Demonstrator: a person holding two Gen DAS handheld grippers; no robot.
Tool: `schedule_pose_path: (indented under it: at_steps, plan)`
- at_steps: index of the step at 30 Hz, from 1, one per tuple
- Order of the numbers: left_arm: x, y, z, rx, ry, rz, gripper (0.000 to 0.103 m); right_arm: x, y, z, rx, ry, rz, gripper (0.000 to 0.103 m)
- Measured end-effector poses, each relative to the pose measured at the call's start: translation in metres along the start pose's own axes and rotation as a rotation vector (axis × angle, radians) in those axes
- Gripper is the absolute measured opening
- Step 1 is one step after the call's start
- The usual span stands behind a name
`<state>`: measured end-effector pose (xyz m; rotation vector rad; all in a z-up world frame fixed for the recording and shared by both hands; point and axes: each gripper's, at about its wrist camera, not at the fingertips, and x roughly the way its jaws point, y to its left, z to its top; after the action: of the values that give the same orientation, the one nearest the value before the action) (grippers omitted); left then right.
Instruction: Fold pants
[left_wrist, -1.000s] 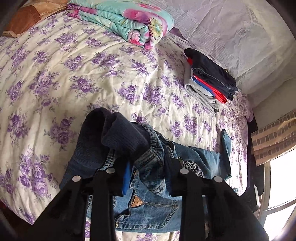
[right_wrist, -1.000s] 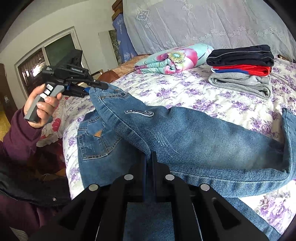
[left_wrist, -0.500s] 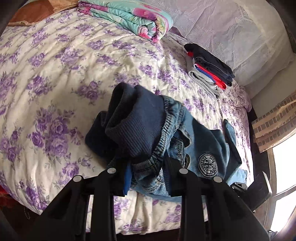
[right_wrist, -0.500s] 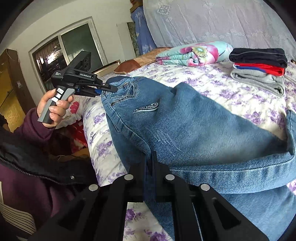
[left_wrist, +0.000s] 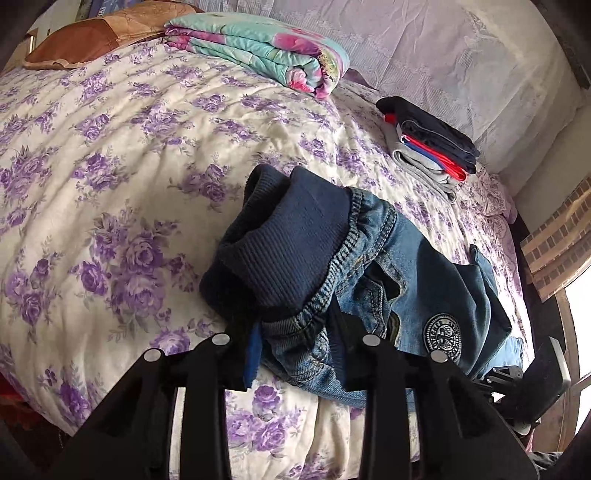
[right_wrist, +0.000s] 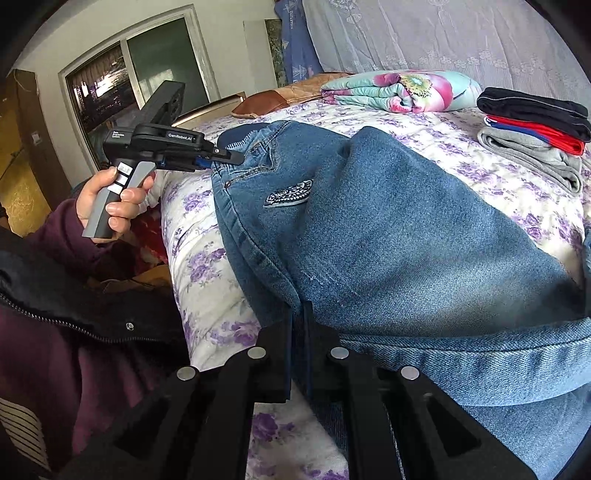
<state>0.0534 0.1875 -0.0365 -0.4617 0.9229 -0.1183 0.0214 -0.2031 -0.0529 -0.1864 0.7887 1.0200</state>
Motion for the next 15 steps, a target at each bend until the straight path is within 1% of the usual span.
schedule_pose_path:
  at_steps: [1, 3, 4, 5, 6, 7, 8, 9, 10, 11, 12, 13, 14, 15]
  plan:
    - [-0.004, -0.001, 0.0, 0.003, -0.005, -0.001, 0.033, 0.0, -0.001, 0.001, 0.004, 0.002, 0.003, 0.006]
    - [-0.017, -0.01, -0.002, 0.023, -0.012, 0.03, 0.032, 0.0, -0.002, 0.001, 0.007, 0.001, 0.001, 0.006]
    - [-0.026, -0.017, -0.004, 0.045, -0.022, 0.04, 0.033, -0.001, 0.0, 0.001, 0.0, -0.001, -0.005, 0.008]
    - [-0.036, -0.027, -0.005, 0.075, -0.041, 0.05, 0.035, -0.003, 0.001, 0.001, -0.003, -0.003, -0.008, 0.012]
    - [-0.045, -0.04, -0.007, 0.112, -0.061, 0.068, 0.039, -0.005, 0.003, 0.002, 0.0, -0.008, -0.01, 0.023]
    - [-0.052, -0.053, -0.009, 0.147, -0.076, 0.059, 0.049, -0.011, 0.005, 0.003, 0.01, -0.02, -0.018, 0.031]
    - [-0.055, -0.066, -0.009, 0.173, -0.08, 0.034, 0.059, -0.019, 0.006, 0.006, 0.024, -0.043, -0.038, 0.05]
    - [-0.053, -0.078, -0.009, 0.191, -0.078, 0.017, 0.063, -0.03, 0.007, 0.01, 0.045, -0.072, -0.075, 0.066]
    - [-0.047, -0.087, -0.011, 0.205, -0.063, -0.004, 0.063, -0.044, 0.005, 0.016, 0.077, -0.112, -0.116, 0.072]
    - [-0.035, -0.097, -0.012, 0.23, -0.038, -0.033, 0.063, -0.061, 0.0, 0.023, 0.121, -0.165, -0.162, 0.084]
    - [-0.022, -0.104, -0.014, 0.254, -0.016, -0.035, 0.063, -0.079, -0.008, 0.029, 0.178, -0.224, -0.228, 0.1]
    - [-0.005, -0.107, -0.016, 0.271, 0.012, -0.024, 0.063, -0.096, -0.019, 0.034, 0.242, -0.277, -0.321, 0.099]
    - [0.016, -0.105, -0.019, 0.274, 0.057, -0.016, 0.063, -0.108, -0.031, 0.039, 0.298, -0.304, -0.424, 0.1]
    - [0.037, -0.098, -0.023, 0.25, 0.112, -0.004, 0.063, -0.115, -0.044, 0.045, 0.339, -0.302, -0.518, 0.1]
